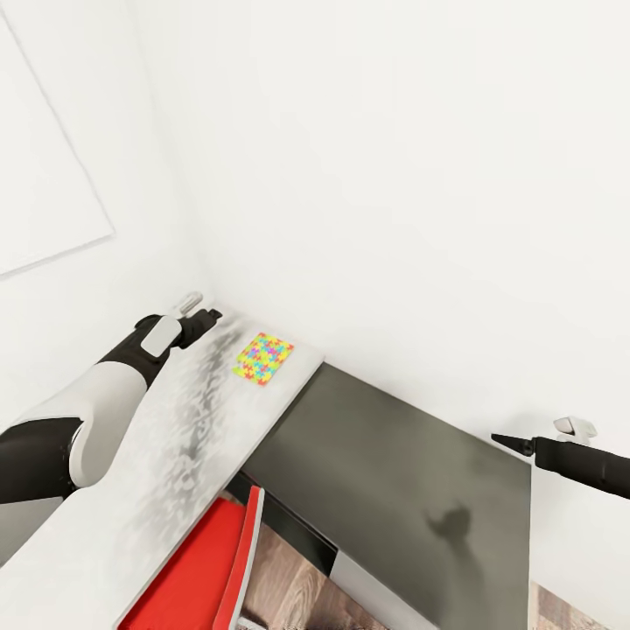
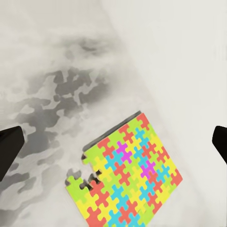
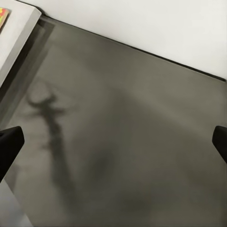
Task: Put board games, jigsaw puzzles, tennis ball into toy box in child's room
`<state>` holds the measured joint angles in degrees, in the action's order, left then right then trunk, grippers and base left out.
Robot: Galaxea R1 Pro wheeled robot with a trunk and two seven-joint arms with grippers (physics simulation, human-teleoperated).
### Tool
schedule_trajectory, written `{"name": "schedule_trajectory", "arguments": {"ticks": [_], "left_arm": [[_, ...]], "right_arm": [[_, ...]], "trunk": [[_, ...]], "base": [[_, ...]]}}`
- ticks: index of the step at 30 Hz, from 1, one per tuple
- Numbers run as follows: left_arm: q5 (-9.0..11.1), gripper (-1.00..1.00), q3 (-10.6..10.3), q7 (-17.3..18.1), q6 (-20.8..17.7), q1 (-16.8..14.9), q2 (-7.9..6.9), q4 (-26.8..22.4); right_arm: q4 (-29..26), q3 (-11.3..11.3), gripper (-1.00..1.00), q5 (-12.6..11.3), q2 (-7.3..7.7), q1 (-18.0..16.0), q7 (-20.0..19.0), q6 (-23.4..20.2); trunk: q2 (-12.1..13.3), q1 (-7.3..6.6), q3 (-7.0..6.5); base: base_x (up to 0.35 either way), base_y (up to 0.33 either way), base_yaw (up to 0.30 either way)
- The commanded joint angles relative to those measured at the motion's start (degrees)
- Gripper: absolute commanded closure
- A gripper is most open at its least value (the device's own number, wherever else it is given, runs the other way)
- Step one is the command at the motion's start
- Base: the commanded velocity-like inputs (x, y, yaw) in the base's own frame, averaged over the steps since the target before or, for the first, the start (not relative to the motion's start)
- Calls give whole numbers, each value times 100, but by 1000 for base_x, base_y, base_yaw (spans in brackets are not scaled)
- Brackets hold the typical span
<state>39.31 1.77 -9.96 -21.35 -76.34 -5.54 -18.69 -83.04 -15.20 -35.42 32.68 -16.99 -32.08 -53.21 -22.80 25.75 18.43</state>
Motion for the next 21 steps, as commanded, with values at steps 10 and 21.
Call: {"name": "schedule_trajectory", "arguments": {"ticks": [10, 21], "left_arm": [[62, -100, 19, -17, 96, -9, 8, -12], [119, -100, 28, 29, 118, -10, 56, -12]], "right_arm": [[-1, -16, -100, 12, 11, -6, -31, -35], [-1, -18, -100, 13, 14, -6, -30, -38]], "trunk": [[-11, 3, 104], [-11, 3, 206]], "base": [[0, 0, 0], [0, 0, 0]]}}
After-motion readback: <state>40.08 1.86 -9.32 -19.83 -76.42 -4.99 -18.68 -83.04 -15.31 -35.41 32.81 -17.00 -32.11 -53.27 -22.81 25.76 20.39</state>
